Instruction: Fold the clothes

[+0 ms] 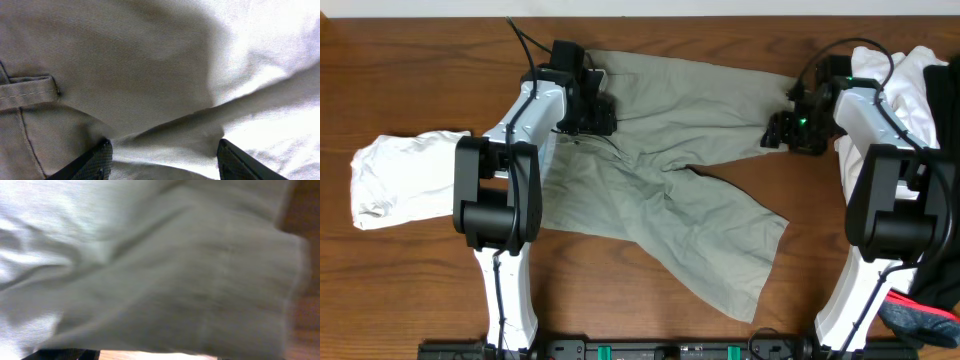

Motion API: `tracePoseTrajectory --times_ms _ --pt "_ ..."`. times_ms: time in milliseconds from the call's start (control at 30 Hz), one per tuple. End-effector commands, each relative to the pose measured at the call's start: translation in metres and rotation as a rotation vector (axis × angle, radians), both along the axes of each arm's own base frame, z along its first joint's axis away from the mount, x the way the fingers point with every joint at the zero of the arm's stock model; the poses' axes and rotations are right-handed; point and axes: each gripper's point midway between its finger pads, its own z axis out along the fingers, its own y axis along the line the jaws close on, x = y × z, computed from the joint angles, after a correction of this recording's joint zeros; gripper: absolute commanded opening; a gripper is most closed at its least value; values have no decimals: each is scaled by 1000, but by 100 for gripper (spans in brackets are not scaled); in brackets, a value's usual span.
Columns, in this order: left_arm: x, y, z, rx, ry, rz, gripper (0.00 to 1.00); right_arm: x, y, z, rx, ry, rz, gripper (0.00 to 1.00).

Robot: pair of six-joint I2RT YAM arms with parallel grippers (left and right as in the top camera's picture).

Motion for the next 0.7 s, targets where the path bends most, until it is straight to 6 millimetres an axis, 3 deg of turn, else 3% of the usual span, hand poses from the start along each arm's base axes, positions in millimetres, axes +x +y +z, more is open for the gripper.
tracePoseTrajectory --times_ms 0,200,233,267,400,467,667 --pt "-20 17 -42 59 116 26 68 -1 16 -11 20 11 46 65" --pt "-20 17 -42 59 115 26 68 -3 23 -15 21 21 59 33" --pt "-20 17 -42 59 115 26 68 -4 23 -15 21 24 59 20" --pt "-20 17 -42 59 115 26 68 -4 23 -15 21 26 59 2" --pt "-21 17 -42 59 116 26 68 -13 20 -12 26 68 17 1" --pt "-21 17 -42 59 116 26 68 -27 10 -2 17 124 -31 1" --pt "-19 17 -42 59 112 26 68 -83 -27 52 -70 260 -117 1"
